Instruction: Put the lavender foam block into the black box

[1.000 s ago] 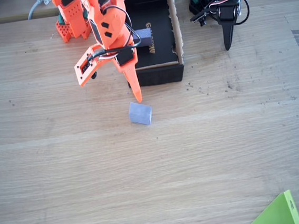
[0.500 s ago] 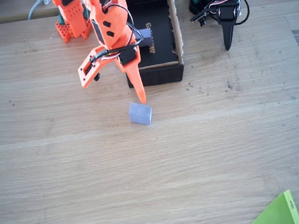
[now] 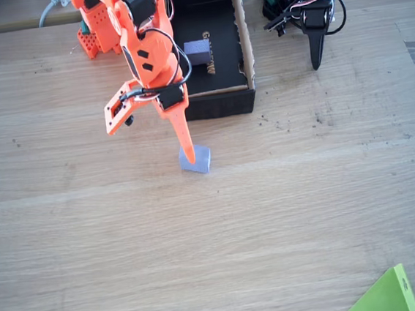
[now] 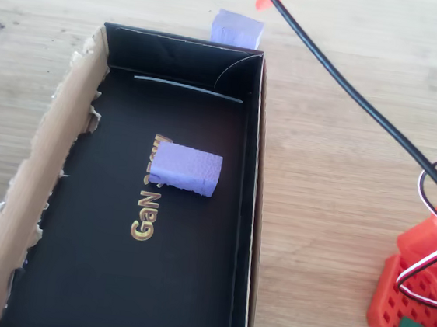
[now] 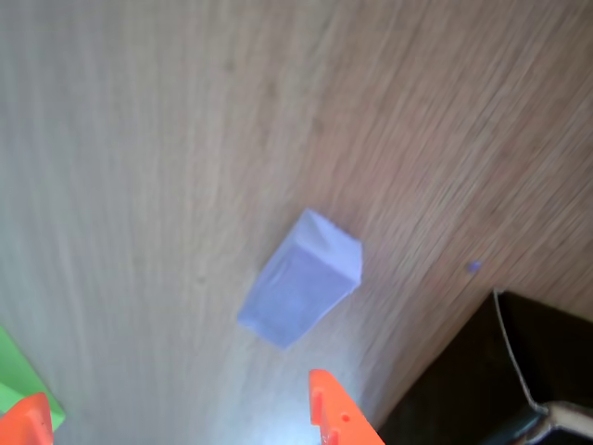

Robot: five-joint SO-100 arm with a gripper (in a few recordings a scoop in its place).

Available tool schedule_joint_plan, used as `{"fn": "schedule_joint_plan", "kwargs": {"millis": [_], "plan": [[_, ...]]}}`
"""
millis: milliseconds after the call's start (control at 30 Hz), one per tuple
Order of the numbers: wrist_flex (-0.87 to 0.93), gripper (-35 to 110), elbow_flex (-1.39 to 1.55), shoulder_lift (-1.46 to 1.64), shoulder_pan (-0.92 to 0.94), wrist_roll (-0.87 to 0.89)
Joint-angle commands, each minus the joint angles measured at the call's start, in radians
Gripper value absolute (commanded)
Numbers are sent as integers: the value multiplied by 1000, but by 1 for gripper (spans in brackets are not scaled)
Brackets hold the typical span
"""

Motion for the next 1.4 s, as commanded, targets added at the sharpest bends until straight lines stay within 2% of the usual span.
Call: {"fn": "schedule_joint_plan", "kwargs": {"millis": [0, 500, 967, 1367], "plan": [[-17, 37, 6, 6, 9, 2], [-58, 38, 2, -40, 3, 5], [26, 38, 6, -63, -34, 114], [18, 37, 6, -67, -43, 123]]}}
